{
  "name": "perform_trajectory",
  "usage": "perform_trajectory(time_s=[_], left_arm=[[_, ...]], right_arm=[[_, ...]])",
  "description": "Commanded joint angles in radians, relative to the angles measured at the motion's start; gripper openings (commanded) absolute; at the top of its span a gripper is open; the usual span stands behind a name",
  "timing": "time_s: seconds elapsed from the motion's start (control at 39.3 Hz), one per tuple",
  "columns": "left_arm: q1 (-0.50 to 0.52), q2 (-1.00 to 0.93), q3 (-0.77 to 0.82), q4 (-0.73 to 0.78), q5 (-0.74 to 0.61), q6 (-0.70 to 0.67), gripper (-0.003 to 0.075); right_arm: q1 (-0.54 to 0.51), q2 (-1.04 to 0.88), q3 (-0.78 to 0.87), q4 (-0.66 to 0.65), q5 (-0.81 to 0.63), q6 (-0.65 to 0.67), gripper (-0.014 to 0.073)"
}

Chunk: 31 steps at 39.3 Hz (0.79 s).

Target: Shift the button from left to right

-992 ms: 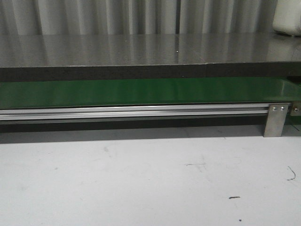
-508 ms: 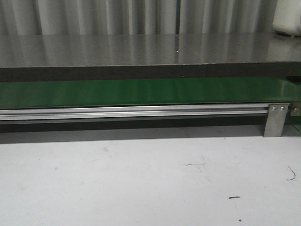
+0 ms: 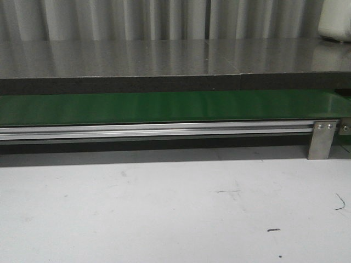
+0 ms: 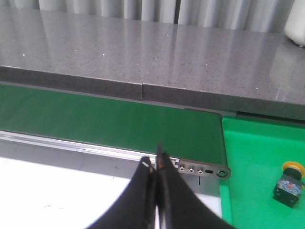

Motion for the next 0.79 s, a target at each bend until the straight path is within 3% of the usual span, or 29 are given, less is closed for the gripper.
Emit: perform_trajectory(time_s=[0.0, 0.56, 0.76], left_arm=[[-0.006, 0.012, -0.025, -0.010, -0.086, -0.007, -0.0021], [-0.006, 0.010, -0.008, 0.000, -0.101, -0.011, -0.0021], [-0.047, 0.005, 0.097, 0.114, -0.183, -0.226, -0.0021]], right_arm=[[0.003, 0.006, -0.024, 0.008, -0.076, -0.007, -0.0068], [0.003, 0.006, -0.024, 0.008, -0.076, -0.007, -0.0068], [0.003, 0.006, -0.024, 0.008, -0.076, -0.007, -0.0068]])
